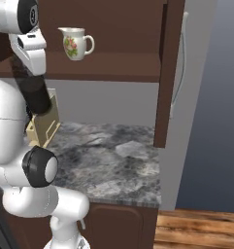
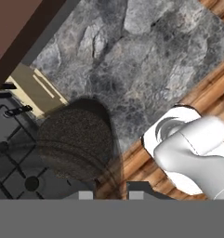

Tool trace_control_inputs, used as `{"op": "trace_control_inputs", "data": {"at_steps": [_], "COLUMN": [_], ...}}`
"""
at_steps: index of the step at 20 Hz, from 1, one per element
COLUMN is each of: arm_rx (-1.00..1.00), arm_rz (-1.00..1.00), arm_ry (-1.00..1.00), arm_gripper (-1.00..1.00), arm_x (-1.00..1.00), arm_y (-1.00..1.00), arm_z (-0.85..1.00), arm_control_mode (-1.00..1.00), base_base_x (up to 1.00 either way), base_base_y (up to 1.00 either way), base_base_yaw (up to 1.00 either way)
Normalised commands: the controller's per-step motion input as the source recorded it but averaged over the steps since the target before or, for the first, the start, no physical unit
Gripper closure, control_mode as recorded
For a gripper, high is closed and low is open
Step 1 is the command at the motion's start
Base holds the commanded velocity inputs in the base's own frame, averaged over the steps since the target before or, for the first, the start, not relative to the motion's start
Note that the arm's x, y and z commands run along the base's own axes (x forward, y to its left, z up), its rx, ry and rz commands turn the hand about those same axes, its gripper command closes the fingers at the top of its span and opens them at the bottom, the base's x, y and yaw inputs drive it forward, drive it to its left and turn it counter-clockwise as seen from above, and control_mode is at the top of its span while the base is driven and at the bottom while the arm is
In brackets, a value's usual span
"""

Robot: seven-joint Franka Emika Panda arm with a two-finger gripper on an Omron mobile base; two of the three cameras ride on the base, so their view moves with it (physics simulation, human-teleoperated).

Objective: Pick the jar and jar from the dining table and place them in the open cabinet. Close the cabinet after placing the objects.

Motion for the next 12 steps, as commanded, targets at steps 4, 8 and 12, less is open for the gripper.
{"op": "trace_control_inputs", "data": {"at_steps": [4,8,12], "arm_rx": [0.04,0.00,0.05], "arm_rz": [-0.04,-0.08,-0.06], "arm_ry": [-0.11,-0.04,0.00], "arm_gripper": [1.00,1.00,1.00], "arm_x": [-0.01,0.00,0.02], "arm_y": [0.19,0.19,0.16], "arm_z": [0.26,0.17,0.17], "arm_control_mode": [-1.00,-1.00,-1.00], "base_base_x": [0.00,0.00,0.00], "base_base_y": [0.00,0.00,0.00], "base_base_yaw": [0.00,0.00,0.00]}}
